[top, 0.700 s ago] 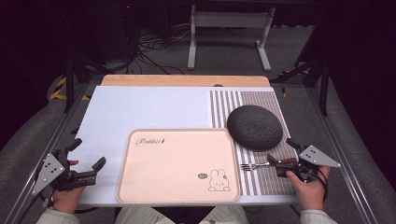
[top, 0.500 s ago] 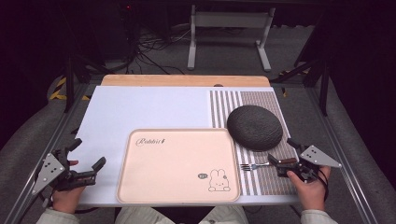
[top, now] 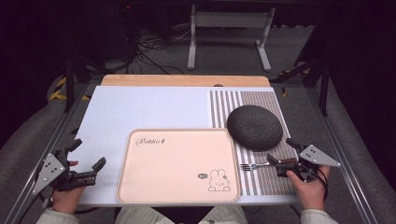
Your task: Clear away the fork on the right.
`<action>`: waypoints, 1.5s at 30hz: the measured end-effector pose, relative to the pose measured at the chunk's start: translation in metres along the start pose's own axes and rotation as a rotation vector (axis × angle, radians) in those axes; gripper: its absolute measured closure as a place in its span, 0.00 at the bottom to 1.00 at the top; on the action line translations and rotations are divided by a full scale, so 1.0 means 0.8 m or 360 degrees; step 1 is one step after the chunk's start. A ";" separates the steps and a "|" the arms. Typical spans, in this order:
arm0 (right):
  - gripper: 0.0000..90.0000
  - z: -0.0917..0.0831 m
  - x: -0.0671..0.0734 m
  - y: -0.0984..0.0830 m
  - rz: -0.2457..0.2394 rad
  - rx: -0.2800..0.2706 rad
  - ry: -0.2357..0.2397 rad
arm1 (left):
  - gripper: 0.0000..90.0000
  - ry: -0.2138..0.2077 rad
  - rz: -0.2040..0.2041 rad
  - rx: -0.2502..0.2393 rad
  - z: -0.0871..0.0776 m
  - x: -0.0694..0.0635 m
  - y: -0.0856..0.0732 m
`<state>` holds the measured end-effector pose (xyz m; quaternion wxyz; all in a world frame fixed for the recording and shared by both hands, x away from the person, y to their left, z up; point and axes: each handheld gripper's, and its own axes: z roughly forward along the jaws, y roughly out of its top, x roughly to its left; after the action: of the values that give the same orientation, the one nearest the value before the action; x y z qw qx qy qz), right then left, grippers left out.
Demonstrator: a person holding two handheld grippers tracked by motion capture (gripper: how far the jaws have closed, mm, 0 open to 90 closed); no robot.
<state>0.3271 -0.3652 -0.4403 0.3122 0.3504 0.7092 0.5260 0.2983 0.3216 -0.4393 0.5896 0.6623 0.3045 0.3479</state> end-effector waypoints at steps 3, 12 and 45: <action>0.03 0.002 0.001 0.002 -0.0001 0.0003 0.0010 | 0.00 0.0002 -0.0002 0.0000 -0.001 0.000 0.000; 0.04 0.009 -0.002 0.018 0.0031 0.0023 0.0017 | 0.00 0.0003 0.0002 0.0011 0.001 -0.001 0.001; 0.11 0.062 -0.005 0.112 -0.0282 0.0554 0.0324 | 0.00 0.0021 0.0004 0.0018 0.001 -0.001 0.000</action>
<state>0.3847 -0.3245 -0.3660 0.2189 0.2803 0.8453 0.3988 0.2986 0.3208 -0.4395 0.5834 0.6636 0.3095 0.3513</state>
